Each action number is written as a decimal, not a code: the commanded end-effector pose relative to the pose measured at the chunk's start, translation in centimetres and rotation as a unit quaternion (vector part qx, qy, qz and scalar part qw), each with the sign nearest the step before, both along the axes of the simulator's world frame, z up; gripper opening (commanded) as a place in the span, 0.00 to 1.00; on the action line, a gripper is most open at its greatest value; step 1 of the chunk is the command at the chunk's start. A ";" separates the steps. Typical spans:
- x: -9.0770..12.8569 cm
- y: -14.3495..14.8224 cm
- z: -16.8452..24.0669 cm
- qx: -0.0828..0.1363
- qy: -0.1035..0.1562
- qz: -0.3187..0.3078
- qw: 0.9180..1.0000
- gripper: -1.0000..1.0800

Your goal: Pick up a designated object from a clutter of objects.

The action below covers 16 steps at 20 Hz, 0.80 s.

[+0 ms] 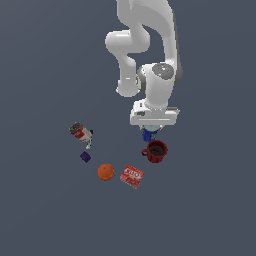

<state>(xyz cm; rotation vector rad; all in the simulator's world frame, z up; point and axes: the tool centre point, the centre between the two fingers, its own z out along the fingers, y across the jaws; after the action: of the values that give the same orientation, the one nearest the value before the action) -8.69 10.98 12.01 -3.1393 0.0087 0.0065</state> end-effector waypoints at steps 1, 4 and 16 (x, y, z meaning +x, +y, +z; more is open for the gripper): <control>1.0 -1.3 1.7 0.001 -0.002 0.000 1.000 0.00; 2.3 -3.1 4.0 0.001 -0.002 0.000 1.000 0.00; 8.2 -11.4 14.0 0.001 -0.002 0.000 1.000 0.00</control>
<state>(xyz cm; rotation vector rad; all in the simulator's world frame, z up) -1.28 0.60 24.57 -3.1368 0.0103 0.0054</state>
